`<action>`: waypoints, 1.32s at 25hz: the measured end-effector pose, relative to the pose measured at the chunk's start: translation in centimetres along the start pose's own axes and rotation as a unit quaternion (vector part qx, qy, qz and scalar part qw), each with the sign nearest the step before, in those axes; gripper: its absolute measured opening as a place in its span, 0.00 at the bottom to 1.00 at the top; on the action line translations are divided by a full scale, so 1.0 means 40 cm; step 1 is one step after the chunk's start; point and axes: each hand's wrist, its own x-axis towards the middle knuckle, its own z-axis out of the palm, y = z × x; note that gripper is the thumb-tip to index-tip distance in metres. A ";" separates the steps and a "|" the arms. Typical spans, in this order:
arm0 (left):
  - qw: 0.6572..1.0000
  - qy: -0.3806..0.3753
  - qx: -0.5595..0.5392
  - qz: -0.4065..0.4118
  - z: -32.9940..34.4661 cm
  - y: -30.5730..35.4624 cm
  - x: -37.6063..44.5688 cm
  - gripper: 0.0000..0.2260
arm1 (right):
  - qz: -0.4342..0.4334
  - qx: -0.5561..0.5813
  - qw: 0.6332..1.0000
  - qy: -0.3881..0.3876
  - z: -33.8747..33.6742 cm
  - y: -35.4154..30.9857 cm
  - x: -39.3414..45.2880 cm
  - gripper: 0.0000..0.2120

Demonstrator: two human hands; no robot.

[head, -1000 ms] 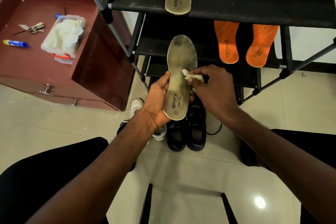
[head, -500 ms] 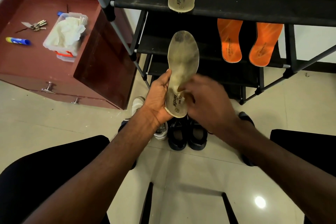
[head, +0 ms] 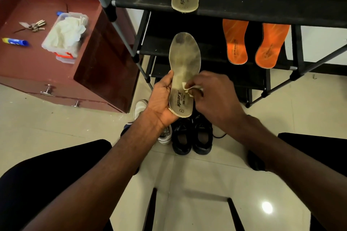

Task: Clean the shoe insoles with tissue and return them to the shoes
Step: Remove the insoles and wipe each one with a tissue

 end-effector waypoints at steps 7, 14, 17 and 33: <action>1.000 -0.010 -0.008 -0.022 0.013 -0.007 -0.017 0.23 | -0.020 0.032 0.999 0.020 0.010 -0.012 -0.012 0.10; 0.999 -0.003 -0.031 -0.029 0.006 0.005 -0.013 0.27 | 0.014 0.119 0.987 -0.112 -0.025 -0.026 -0.038 0.09; 0.999 0.002 -0.033 -0.026 0.022 -0.011 -0.010 0.23 | 0.032 0.078 0.995 -0.048 -0.024 -0.012 -0.021 0.08; 0.987 0.114 0.110 0.015 0.027 -0.062 0.020 0.16 | 0.117 -0.027 0.992 -0.039 -0.140 0.034 -0.060 0.07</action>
